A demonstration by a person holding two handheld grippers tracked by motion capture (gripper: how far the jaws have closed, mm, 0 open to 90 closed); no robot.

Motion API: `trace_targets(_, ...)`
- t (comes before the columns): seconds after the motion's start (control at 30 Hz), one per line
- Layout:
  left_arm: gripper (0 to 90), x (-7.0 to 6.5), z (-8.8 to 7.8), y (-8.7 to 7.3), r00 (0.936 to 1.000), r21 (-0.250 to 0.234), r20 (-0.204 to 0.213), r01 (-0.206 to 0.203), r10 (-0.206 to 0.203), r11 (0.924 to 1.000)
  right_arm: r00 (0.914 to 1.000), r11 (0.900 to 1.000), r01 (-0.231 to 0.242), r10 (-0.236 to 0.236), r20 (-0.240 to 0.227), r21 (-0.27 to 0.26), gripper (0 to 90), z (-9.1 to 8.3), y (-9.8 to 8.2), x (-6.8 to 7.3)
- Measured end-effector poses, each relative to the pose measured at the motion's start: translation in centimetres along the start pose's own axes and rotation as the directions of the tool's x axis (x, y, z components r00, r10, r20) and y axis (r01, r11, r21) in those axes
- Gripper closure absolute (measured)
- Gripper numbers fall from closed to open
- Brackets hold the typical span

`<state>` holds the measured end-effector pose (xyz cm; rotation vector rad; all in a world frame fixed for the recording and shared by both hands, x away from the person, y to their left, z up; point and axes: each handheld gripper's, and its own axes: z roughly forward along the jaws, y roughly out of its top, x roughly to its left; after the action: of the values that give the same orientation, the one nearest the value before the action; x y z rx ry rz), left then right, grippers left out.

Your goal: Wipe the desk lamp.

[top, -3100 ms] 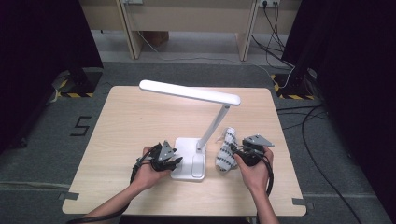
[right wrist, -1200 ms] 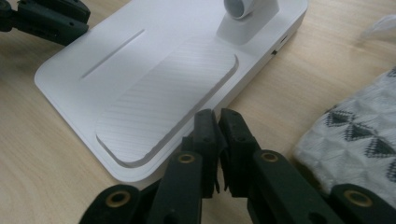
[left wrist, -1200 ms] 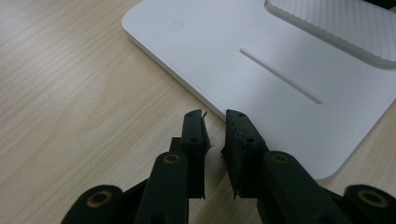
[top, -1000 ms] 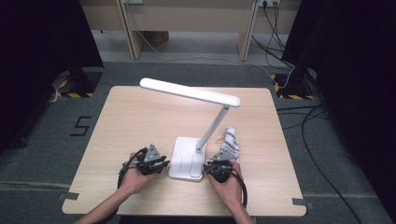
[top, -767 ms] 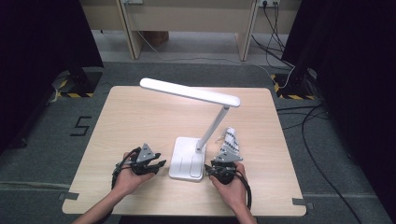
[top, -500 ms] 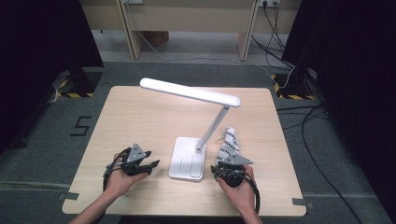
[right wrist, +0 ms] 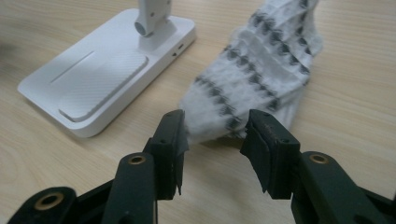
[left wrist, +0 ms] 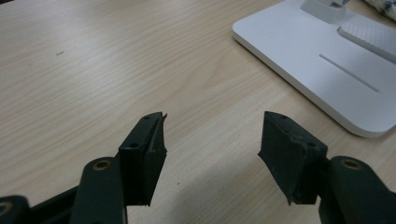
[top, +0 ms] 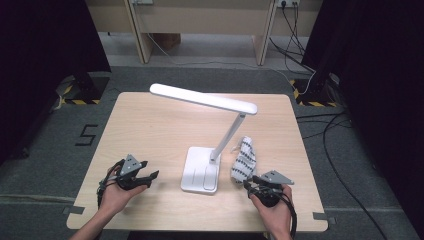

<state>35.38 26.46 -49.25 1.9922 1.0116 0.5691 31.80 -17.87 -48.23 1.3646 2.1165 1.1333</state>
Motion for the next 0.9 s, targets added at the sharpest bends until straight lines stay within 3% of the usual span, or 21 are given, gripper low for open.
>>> trace_targets(0.33, 38.5, 1.0, -0.8, -1.4, 0.9992, -0.001, -0.027, 0.030, -0.030, 0.9996, 0.9979, 0.999, -0.034, 0.035, 0.054, -0.024, 52.6, -0.8, -1.3, -1.5)
trace_targets(0.63, 38.2, 1.4, -0.6, -2.7, 0.9970, 0.004, -0.032, 0.071, -0.070, 0.9975, 0.9955, 0.998, -0.056, 0.058, 0.075, -0.024, 49.2, -0.7, -2.1, -2.1)
trace_targets(0.9, 37.4, 1.8, -0.7, -3.2, 0.9941, -0.019, -0.040, 0.100, -0.101, 0.9948, 0.9923, 0.996, -0.083, 0.085, 0.089, -0.035, 48.4, -0.5, -2.8, -2.6)
